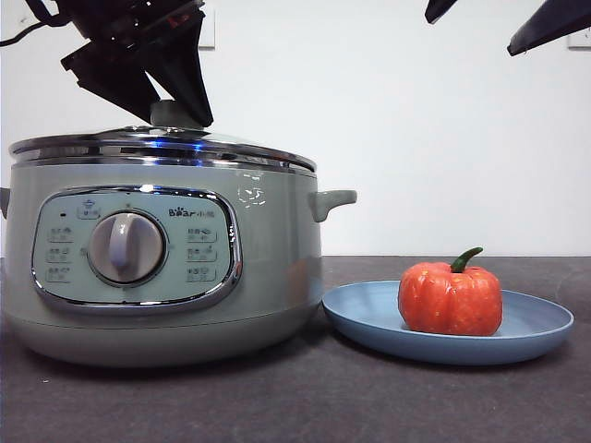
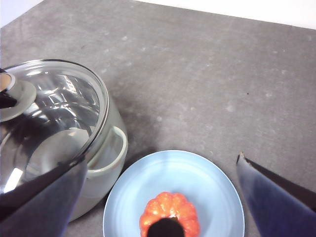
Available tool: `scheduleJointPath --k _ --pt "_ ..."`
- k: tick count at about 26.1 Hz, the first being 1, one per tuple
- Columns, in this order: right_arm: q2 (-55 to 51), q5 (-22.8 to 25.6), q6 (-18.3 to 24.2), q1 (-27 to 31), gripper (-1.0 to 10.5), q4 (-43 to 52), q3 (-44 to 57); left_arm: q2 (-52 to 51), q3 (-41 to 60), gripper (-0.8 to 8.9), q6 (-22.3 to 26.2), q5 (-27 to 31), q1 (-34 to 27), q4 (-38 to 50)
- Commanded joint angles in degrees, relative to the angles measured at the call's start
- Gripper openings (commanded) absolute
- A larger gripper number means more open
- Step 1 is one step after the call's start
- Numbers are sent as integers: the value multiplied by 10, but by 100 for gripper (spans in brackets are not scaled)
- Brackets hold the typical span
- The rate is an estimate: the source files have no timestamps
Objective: Take the pumpkin out from the steamer,put the pumpkin in the blue plate,close the lid
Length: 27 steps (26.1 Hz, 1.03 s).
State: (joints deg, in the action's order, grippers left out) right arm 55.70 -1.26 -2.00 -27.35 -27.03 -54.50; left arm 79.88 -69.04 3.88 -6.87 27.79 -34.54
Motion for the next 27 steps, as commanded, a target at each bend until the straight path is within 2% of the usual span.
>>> scheduleJointPath --k 1,17,20,21,23,24,27 --pt "0 3 -6 0 504 4 -2 12 2 -8 5 -7 1 -10" --pt "0 2 -12 0 504 4 -2 12 2 -8 22 27 8 -37" --pt "0 1 -12 0 504 3 -2 12 2 2 22 19 9 -33" --pt "0 1 -12 0 504 3 -2 12 2 47 21 19 9 -31" --pt "0 1 -12 0 504 3 -2 12 2 344 18 20 9 -31" --pt "0 1 -12 0 504 3 -2 12 2 447 15 20 9 -29" --pt "0 1 -12 0 504 3 -2 12 2 471 3 20 9 -9"
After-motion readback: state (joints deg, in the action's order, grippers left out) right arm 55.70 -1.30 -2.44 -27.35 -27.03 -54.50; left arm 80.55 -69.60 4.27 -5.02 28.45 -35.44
